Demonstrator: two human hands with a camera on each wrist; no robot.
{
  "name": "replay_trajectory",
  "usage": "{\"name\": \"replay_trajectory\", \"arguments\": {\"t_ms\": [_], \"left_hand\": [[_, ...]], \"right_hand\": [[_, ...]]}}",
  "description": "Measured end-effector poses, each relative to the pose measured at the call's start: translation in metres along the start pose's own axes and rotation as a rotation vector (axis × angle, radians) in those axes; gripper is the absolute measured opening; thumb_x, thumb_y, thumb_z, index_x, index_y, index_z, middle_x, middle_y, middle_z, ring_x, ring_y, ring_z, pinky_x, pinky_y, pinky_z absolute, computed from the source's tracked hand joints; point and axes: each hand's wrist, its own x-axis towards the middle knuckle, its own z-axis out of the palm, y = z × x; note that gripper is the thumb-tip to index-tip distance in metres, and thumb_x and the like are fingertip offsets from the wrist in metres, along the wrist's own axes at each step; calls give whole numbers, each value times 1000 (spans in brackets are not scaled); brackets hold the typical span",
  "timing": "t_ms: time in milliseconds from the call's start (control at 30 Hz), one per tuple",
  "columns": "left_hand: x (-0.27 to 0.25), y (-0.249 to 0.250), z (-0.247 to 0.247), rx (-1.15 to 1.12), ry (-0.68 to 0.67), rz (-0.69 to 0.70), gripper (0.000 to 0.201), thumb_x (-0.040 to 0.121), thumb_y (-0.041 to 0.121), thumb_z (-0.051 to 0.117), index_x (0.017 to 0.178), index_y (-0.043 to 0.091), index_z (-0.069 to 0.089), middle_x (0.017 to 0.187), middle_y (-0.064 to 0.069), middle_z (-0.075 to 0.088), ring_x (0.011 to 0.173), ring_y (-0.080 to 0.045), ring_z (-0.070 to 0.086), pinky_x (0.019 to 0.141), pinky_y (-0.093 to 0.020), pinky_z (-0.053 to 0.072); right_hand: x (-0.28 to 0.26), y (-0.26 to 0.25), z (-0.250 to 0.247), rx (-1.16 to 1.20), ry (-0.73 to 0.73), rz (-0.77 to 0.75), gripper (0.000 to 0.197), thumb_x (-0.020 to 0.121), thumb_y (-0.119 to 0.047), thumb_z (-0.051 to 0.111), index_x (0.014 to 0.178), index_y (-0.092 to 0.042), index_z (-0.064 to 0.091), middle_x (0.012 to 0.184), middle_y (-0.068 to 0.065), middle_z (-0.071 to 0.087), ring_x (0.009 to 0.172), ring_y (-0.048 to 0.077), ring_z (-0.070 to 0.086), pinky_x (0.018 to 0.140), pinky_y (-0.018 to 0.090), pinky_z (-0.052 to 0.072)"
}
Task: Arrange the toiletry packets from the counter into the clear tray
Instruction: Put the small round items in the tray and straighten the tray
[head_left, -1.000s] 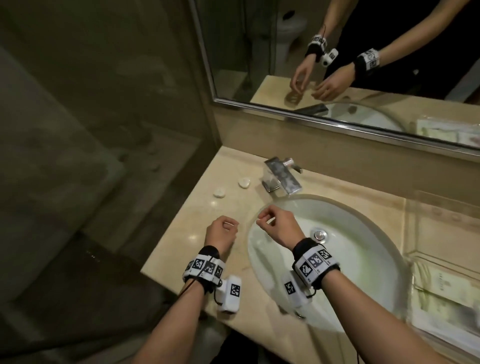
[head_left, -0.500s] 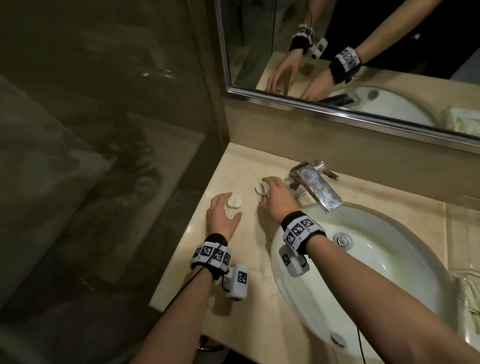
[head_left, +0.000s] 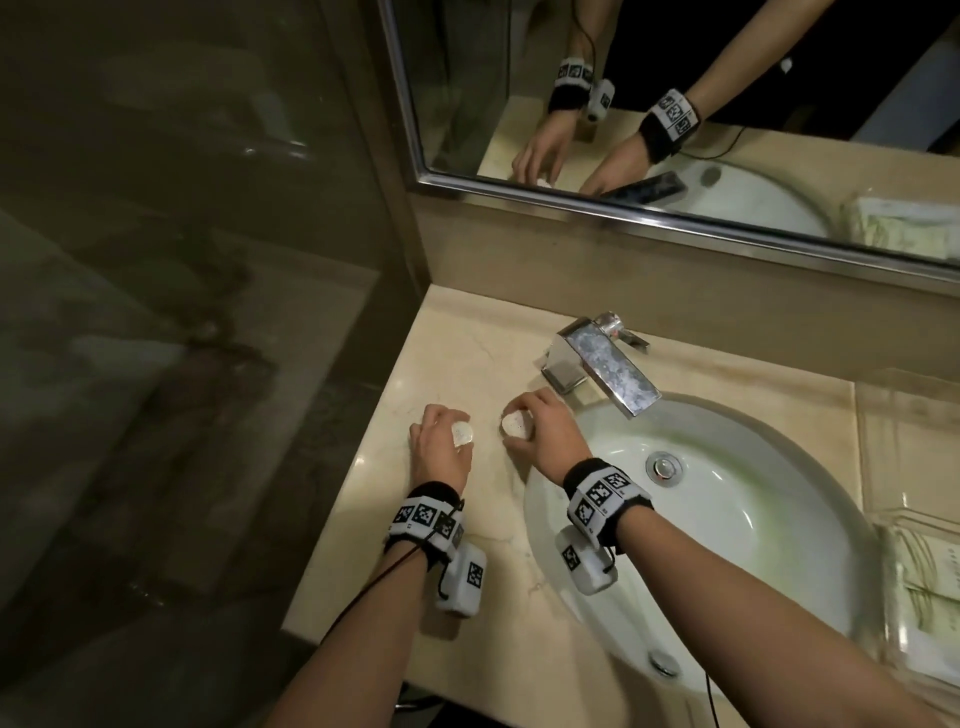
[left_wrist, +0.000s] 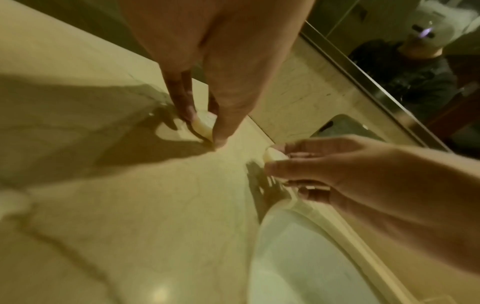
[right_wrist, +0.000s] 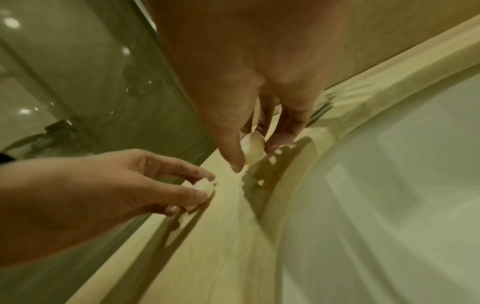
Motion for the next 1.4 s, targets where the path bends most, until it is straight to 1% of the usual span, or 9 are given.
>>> {"name": "replay_trajectory", "arguments": {"t_ms": [267,400,633,866,1033,1100,1166,1233,1400], "left_hand": [[-45,53,28,-320,-136,64,32,71,9,77,99,21,67,108,9,52,89,-14,61,83,-26,54],[-71,96,62,-343,-224,131,35,69,9,81,101,16,67,105,7,50,85,-11,58,74,-11,49],[-118,198,131,-363,-363,212,33,68,14,83,96,21,65,104,3,54,78,-7,59,63,-6,47],[-169,292,202,-401,-531,341,30,71,9,80,95,18,65,91,9,66,80,-8,61,63,-11,49],[-197,334,241,-370,-601,379,32,71,9,80,99,17,66,100,1,67,79,-8,60,61,-7,47],[-206,345,253,-351,-629,385,33,71,10,80,99,18,66,101,0,66,77,-9,59,60,-8,48],[-212,353,263,-327,-644,407,32,71,10,80,99,18,66,101,0,66,76,-7,58,60,-7,46],[-216,358,268,-301,-650,431,31,71,11,79,99,18,66,101,0,66,76,-3,58,61,-6,45],[-220,367,275,-293,-638,451,30,71,9,79,99,15,67,102,0,67,80,-2,59,62,-6,47]], "right_hand": [[-71,51,-49,209,128,122,35,72,-18,82,103,-20,67,109,2,58,91,16,60,77,16,47],[-114,82,-92,313,171,186,35,68,-12,85,96,-26,69,108,3,60,84,10,61,70,3,44],[-198,149,-178,531,326,256,31,73,-14,83,101,-21,74,104,-7,73,83,-4,64,74,7,47],[-280,248,-243,646,631,567,35,73,-10,83,100,-14,61,85,-3,62,77,15,60,70,19,49],[-323,305,-283,471,778,696,26,80,-14,77,105,-13,68,98,4,67,83,15,62,77,26,53],[-328,325,-290,372,796,753,23,82,-13,74,103,-15,65,99,6,67,86,21,64,79,38,58],[-328,338,-292,340,763,796,19,86,-8,68,102,-13,58,104,11,62,82,26,66,65,43,62],[-326,348,-289,272,715,821,16,90,-3,61,103,-10,55,109,13,56,83,28,66,55,41,62],[-325,365,-285,111,650,881,20,92,-3,58,112,-5,58,116,9,49,88,29,66,58,36,62]]}}
